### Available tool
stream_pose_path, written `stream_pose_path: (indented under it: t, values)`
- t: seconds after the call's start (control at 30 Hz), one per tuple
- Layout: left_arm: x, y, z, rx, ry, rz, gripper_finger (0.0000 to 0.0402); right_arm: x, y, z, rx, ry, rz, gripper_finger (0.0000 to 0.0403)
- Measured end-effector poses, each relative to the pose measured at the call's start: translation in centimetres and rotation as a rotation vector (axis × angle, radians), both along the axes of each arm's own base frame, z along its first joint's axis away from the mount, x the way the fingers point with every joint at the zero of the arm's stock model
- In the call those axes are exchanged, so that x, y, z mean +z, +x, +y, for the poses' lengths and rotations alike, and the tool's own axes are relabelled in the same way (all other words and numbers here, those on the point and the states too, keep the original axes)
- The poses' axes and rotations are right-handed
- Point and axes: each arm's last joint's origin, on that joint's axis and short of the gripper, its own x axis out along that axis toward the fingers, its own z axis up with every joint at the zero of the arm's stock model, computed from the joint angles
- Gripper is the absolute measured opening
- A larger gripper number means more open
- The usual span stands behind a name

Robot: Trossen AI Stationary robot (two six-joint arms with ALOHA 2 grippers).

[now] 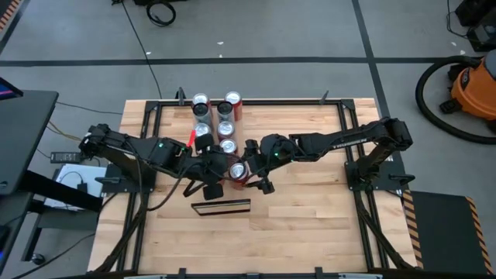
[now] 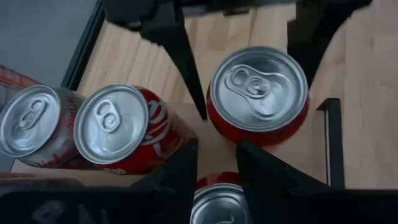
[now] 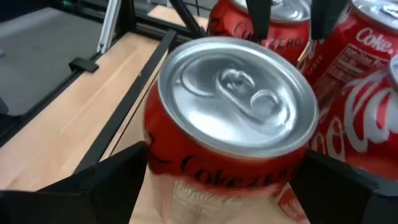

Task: Place canned beverage on shelf
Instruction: Align the red and black soda can with the other red and black soda can on the shelf

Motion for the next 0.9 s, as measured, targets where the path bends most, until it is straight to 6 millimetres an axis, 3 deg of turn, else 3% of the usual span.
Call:
stream_pose_path:
  t: [0.9]
  values:
    - [-0.53,-0.87,-0.07,0.007,-0.091,0.100,0.0121,-0.24,0.76,-0.45,0.032,0.030,-0.045,0.0373]
